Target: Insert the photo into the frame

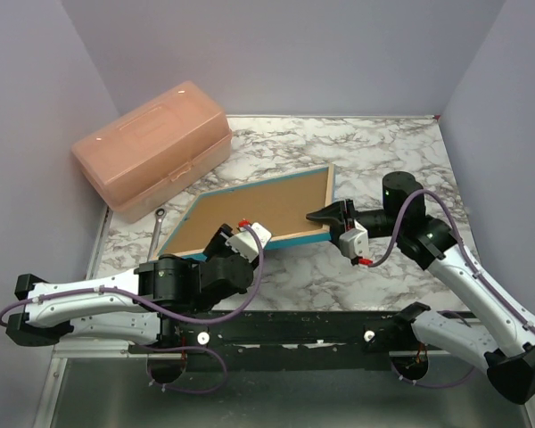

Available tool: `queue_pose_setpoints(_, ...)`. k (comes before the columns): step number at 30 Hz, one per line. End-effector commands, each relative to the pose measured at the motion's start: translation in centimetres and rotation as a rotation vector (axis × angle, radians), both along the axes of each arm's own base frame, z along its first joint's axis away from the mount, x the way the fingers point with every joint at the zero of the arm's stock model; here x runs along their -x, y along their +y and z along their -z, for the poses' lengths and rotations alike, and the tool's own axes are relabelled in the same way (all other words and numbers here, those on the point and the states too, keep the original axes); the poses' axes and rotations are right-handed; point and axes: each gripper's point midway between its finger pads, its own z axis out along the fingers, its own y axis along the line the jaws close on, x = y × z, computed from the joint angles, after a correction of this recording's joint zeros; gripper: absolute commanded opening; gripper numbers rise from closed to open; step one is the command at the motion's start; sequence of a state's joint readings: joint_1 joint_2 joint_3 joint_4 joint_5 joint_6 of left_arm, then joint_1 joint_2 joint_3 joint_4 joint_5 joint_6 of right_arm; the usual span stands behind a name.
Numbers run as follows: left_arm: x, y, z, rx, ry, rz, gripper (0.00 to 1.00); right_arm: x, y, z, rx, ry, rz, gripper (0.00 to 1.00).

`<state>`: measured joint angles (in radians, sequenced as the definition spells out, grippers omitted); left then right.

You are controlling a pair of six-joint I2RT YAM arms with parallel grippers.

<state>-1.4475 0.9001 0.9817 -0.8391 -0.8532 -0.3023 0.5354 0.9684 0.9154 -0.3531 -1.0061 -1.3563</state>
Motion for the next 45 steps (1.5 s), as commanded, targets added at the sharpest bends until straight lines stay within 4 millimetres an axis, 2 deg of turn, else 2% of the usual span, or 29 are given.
queue_pose_setpoints(1,-0.4,-0.8,-3.5,0.182,-0.022,-0.036,0.68,2.9,-0.7,-0.5,-0.002,0.073,-0.056,0.20)
queue_pose_setpoints(4,-0.5,-0.6,-4.5,0.200,-0.034,-0.039,0.82,4.0,-0.9,-0.5,-0.001,0.116,-0.073,0.12)
queue_pose_setpoints(8,-0.6,-0.5,-6.3,0.226,-0.049,-0.042,0.90,4.6,-1.2,-0.4,0.005,0.175,-0.069,0.01)
queue_pose_setpoints(12,-0.7,-0.5,-8.6,0.281,-0.061,-0.041,0.93,5.3,-1.2,-1.2,-0.007,0.247,-0.070,0.00)
queue_pose_setpoints(16,-0.6,-0.8,-11.0,0.360,-0.072,-0.023,0.94,5.7,-1.3,-2.7,-0.046,0.324,-0.046,0.00)
queue_pose_setpoints(21,-0.4,-1.1,-13.1,0.459,-0.093,0.011,0.94,6.0,-1.5,-4.1,-0.090,0.392,-0.010,0.01)
queue_pose_setpoints(24,-0.4,-1.0,-13.5,0.503,-0.100,0.016,0.93,5.7,-1.6,-4.9,-0.134,0.524,0.061,0.00)
queue_pose_setpoints(26,-0.3,-1.0,-13.6,0.536,-0.098,0.015,0.93,4.6,-1.7,-5.6,-0.177,0.629,0.159,0.00)
queue_pose_setpoints(30,-0.2,-1.0,-13.0,0.573,-0.086,0.012,0.92,3.8,-2.0,-5.5,-0.215,0.770,0.259,0.00)
queue_pose_setpoints(33,-0.3,-1.2,-12.6,0.594,-0.075,-0.003,0.91,2.7,-2.1,-4.9,-0.246,0.935,0.367,0.00)
queue_pose_setpoints(35,-0.2,-1.6,-12.3,0.608,-0.062,-0.006,0.90,2.0,-2.1,-3.7,-0.233,1.041,0.441,0.01)
queue_pose_setpoints(40,-0.1,-3.0,-11.3,0.623,-0.018,-0.003,0.89,1.0,-1.7,0.3,-0.118,1.284,0.576,0.01)
queue_pose_setpoints(45,0.0,-5.1,-10.1,0.648,0.056,0.014,0.88,-0.8,-2.9,3.4,-0.120,1.426,0.743,0.01)
